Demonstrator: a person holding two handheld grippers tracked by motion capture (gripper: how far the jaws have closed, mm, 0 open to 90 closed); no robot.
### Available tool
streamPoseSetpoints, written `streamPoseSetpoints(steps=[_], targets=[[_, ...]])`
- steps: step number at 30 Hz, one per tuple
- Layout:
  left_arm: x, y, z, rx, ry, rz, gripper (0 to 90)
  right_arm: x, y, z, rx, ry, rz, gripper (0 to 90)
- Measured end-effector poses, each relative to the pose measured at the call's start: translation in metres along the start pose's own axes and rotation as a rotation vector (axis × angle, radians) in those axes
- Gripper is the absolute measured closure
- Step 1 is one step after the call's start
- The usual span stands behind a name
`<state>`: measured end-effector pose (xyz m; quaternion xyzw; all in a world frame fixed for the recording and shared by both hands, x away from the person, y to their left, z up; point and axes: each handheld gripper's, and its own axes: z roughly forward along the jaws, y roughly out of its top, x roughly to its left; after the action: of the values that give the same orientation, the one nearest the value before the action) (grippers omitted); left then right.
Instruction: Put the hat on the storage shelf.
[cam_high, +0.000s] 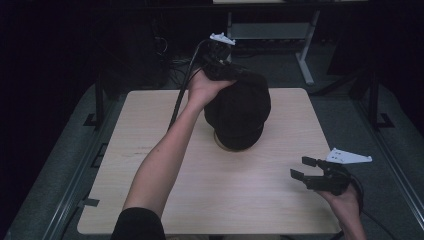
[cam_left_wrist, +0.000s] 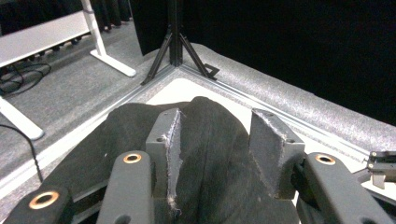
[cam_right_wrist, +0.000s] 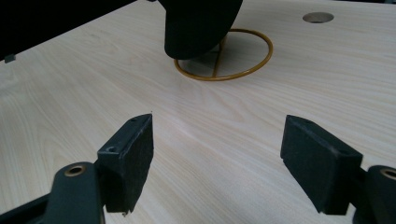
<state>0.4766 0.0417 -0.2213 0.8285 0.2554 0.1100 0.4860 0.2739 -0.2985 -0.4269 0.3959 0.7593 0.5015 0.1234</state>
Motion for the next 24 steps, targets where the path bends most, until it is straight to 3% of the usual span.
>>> streamPoseSetpoints(steps=[8,24], targets=[[-0.001,-0.006,-0.014,0.011,-0.005,0.006,50.6,0.001,0.0,0.002,0.008,-0.001,-0.003,24.6],[0.005,-0.026,-0.044,-0.014,0.013,-0.007,48.9,0.004,0.001,0.008,0.023,-0.009,-0.01,24.0]])
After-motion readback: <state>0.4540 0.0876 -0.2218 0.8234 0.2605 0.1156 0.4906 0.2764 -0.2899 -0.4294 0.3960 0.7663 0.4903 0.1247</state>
